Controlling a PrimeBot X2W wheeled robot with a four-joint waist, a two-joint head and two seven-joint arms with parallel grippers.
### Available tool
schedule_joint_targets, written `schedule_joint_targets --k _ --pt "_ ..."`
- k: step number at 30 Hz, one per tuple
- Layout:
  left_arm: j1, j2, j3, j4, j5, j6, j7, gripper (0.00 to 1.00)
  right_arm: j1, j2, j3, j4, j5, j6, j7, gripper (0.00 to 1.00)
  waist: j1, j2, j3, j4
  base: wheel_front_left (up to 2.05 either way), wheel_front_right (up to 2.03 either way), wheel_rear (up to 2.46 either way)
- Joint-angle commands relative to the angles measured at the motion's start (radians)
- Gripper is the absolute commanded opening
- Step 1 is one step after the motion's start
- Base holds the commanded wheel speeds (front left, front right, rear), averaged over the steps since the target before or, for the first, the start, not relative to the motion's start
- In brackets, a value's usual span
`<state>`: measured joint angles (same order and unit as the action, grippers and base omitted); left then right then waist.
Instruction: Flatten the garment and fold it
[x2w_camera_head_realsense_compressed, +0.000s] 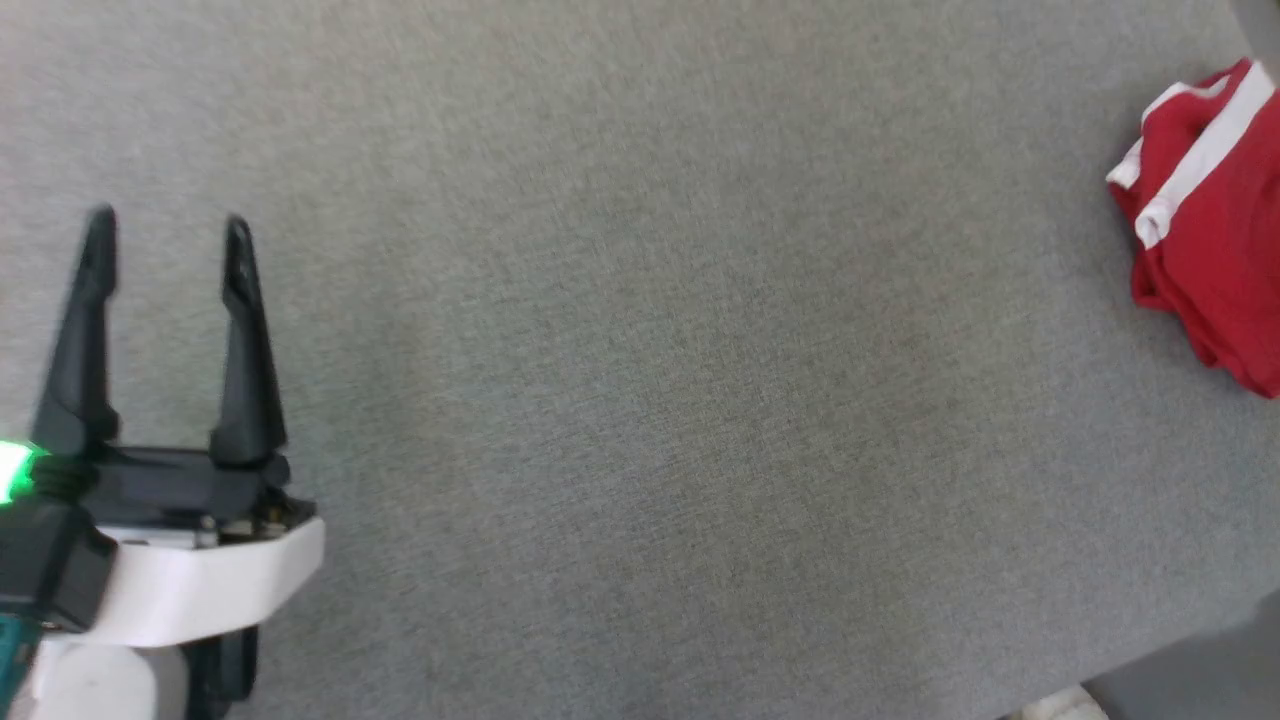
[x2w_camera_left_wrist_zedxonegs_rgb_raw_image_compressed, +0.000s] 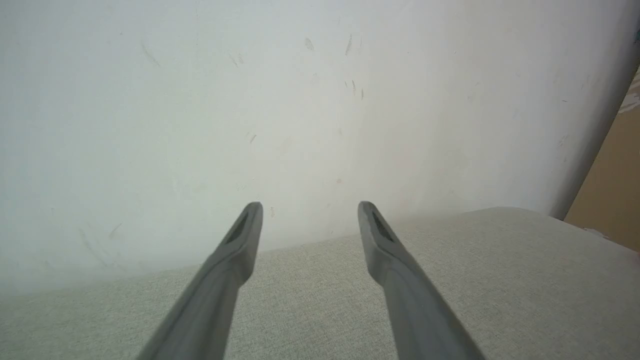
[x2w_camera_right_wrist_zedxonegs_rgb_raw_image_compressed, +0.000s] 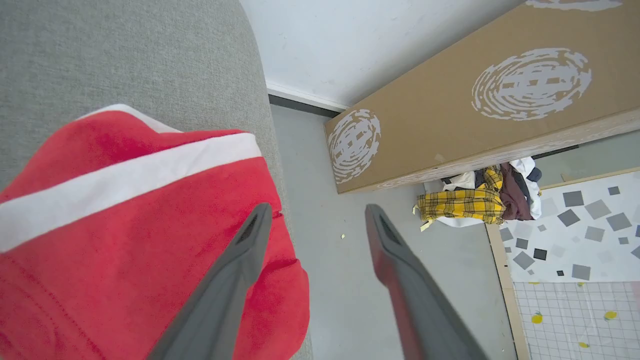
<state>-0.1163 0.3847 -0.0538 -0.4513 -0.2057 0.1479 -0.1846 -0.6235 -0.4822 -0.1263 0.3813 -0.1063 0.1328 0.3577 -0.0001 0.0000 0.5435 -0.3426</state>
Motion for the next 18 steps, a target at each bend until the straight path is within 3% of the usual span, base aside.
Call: schedule_joint_targets --k 1,10,18 --pt "0.019 -0.010 -0.005 0.012 -0.012 0.008 -0.012 1.00 0.015 0.015 -0.017 -0.011 0.002 -0.002 -0.012 1.00 0.0001 0.0000 -0.066 0.031 0.00 0.00 0.00" --pt "0.101 -0.090 -0.017 0.079 -0.067 0.024 -0.058 1.00 0.117 0.069 -0.052 -0.129 0.019 -0.002 -0.090 1.00 0.0001 0.0000 -0.244 0.100 0.00 0.00 0.00" --pt "0.169 -0.128 -0.029 0.135 -0.076 0.025 -0.072 1.00 0.226 0.186 -0.099 -0.273 0.035 -0.002 -0.187 1.00 0.0001 0.0000 -0.367 0.168 0.00 0.00 0.00"
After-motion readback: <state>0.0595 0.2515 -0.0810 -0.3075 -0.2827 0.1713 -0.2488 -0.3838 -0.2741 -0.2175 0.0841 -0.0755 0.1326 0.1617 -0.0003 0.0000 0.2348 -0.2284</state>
